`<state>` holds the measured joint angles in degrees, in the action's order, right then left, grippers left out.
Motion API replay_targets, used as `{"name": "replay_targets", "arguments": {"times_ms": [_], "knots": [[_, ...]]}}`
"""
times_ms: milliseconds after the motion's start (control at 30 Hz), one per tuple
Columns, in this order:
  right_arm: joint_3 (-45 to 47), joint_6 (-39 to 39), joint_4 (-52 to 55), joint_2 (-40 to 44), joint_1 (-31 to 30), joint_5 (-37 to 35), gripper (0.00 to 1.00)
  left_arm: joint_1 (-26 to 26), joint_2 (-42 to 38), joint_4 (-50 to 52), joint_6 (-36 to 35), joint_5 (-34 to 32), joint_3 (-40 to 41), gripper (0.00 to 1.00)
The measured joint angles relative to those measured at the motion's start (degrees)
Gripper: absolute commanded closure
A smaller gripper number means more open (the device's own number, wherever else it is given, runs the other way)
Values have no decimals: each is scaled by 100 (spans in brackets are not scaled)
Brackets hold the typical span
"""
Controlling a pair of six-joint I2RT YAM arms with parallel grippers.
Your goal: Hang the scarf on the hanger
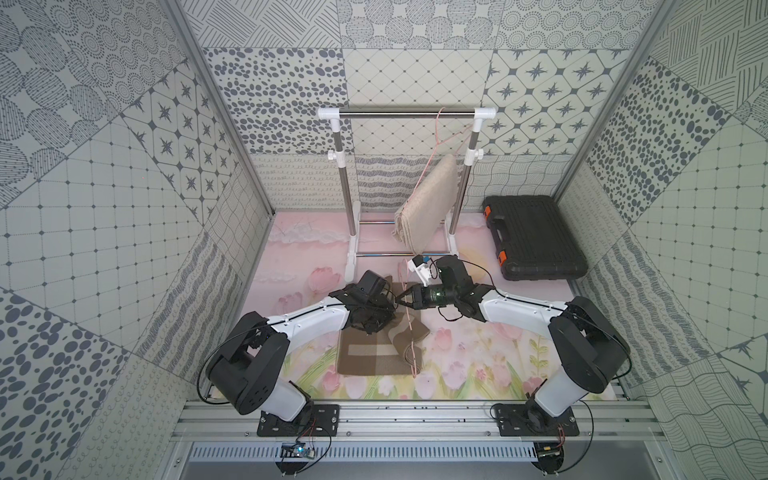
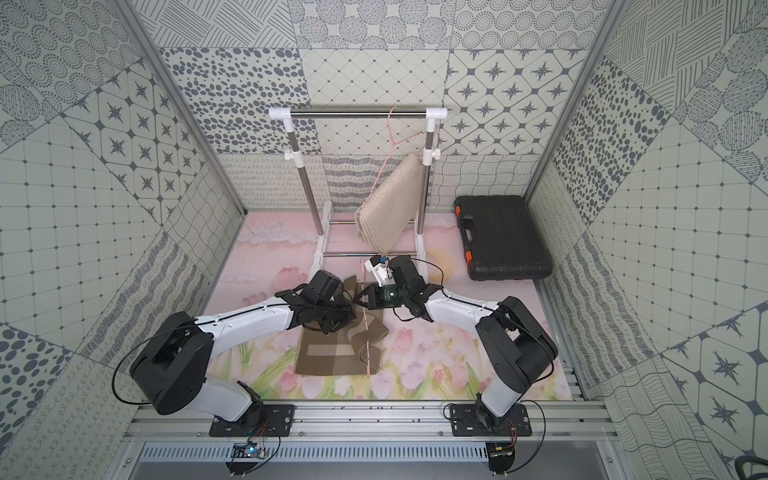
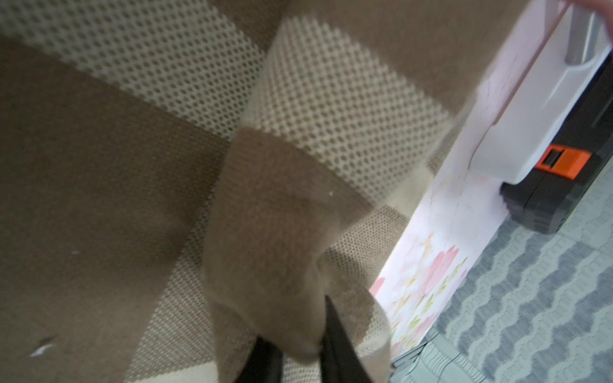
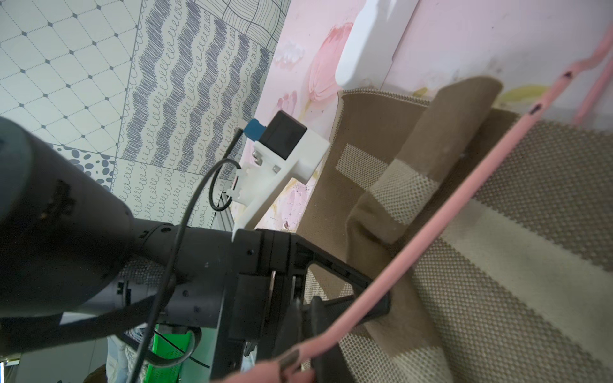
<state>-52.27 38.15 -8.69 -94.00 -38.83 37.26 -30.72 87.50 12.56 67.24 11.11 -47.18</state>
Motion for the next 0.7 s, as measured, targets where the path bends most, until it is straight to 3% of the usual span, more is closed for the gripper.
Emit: {"name": "replay_targets", "arguments": {"times_ms": [367, 533, 700], "knots": [[374, 20, -107, 136, 122, -55, 100, 629, -1058, 564, -629, 181, 293, 100], [1069, 35, -133, 743, -131, -638, 100, 1095, -1436, 645, -1137, 289, 352, 100], [1633, 118, -249, 1462, -817, -1764, 100, 1309, -1475, 584, -1596, 361, 490, 100]]}}
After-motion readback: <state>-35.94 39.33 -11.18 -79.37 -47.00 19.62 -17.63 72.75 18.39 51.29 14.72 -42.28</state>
